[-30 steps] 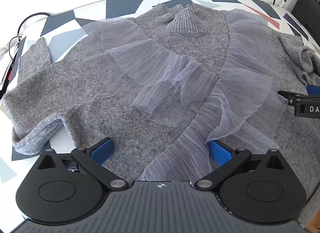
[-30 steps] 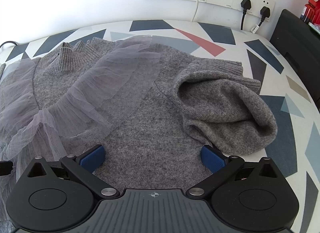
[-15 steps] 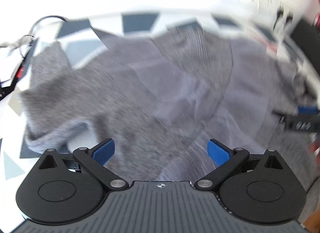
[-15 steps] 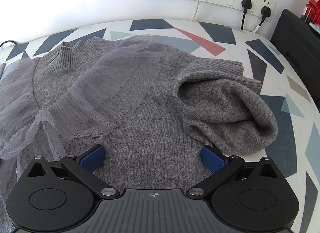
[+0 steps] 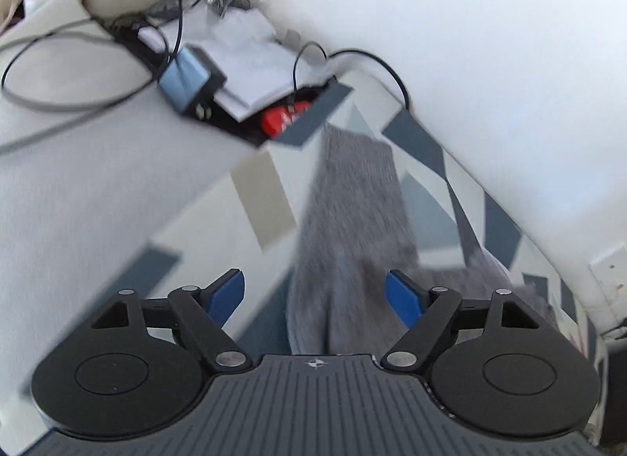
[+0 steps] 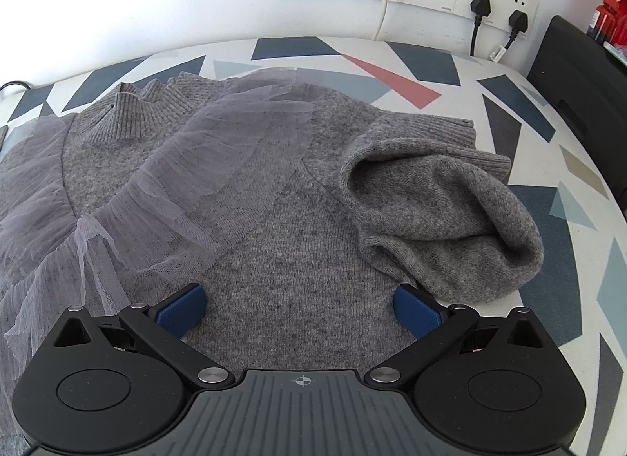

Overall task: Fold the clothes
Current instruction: 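Grasp the sweater sleeve cuff with the left gripper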

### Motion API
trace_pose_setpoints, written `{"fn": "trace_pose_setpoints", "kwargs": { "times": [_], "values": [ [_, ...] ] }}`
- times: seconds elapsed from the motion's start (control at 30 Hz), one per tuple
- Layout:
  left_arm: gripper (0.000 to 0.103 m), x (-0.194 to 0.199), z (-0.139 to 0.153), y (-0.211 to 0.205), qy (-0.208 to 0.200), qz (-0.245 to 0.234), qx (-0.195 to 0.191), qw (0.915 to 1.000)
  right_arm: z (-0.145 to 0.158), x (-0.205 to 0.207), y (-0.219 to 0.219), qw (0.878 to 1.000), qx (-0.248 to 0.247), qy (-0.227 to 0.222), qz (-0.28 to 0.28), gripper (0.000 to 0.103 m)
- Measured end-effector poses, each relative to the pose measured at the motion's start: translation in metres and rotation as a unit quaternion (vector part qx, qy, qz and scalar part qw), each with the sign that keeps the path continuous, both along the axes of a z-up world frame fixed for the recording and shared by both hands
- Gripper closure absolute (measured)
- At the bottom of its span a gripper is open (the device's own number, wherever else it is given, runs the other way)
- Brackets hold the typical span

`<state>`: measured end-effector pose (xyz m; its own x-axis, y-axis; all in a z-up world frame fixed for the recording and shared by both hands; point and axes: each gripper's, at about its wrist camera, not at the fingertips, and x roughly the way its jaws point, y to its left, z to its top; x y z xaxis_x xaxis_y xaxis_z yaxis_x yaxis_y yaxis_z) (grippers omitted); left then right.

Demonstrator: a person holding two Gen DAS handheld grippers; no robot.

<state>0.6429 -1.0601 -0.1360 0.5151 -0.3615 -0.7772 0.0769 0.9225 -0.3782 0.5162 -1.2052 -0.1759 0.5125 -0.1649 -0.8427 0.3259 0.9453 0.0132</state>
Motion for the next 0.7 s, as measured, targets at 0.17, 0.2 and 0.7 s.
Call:
{"fn": "trace_pose_setpoints", "kwargs": {
  "times": [0.17, 0.2, 0.7],
  "values": [
    [0.026, 0.05, -0.006, -0.026, -0.022, -0.043, 0.057, 0.9972, 0.0, 0.001, 0.0, 1.0, 0.0, 0.001, -0.003, 0.001],
    [0.026, 0.059, -0.008, -0.031, -0.024, -0.044, 0.065, 0.9966, 0.0, 0.001, 0.0, 1.0, 0.0, 0.0, -0.004, 0.001],
    [0.075, 0.09, -0.038, -0.075, -0.056, -0.106, 0.149, 0.9815, -0.002, -0.003, 0.004, 1.0, -0.006, -0.017, -0.02, 0.001]
  ]
}}
